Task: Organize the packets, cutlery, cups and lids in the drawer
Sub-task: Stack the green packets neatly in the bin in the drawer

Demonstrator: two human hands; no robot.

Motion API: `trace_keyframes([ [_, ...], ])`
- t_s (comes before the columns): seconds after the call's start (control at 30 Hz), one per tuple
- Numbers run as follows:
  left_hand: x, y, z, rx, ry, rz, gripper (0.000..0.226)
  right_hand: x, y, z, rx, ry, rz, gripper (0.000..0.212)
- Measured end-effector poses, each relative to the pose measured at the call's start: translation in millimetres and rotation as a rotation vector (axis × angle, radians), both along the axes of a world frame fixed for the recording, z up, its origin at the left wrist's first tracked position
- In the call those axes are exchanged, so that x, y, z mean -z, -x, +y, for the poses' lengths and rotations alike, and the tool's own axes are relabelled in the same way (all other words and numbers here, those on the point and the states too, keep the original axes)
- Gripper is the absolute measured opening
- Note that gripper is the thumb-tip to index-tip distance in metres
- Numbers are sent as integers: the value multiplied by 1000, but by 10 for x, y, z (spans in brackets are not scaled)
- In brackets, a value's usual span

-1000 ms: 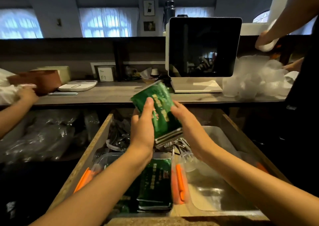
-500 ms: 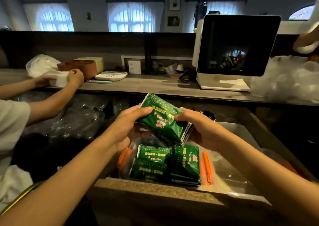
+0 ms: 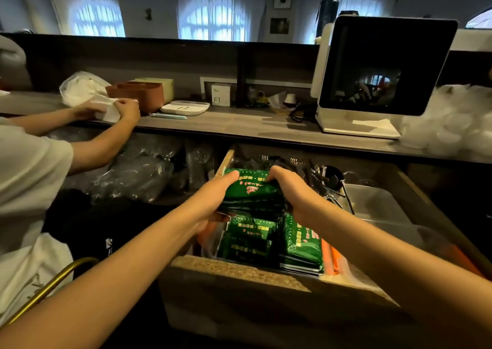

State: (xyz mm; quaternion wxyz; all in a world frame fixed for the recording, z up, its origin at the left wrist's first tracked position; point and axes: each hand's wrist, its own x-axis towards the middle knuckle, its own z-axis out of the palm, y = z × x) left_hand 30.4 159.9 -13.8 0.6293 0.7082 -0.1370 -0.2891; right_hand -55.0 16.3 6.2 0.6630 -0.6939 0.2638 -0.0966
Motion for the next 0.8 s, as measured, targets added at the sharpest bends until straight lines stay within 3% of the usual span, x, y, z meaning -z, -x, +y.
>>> trace_keyframes([
  [0.07,14,-51,10,25,-56,-24,54,51,-47,-70,-2,156,61,80],
  [0.13,99,-145,-18,54,-119,-57,81,100,-65,-98,9,312,83,57],
  [0.3,238,-196,-139,101,-299,-224,58,317,-75,-179,-81,611,127,33],
  [0.5,326,-110,-200,97,-647,-727,56,569,-65,-254,-116,920,157,44],
  [0.63,305,-99,-191,41,-678,-870,65,613,-23,-248,-156,1007,167,29],
  [0.8,314,9,-206,56,-817,-971,44,685,-3,-176,-201,1198,213,36],
])
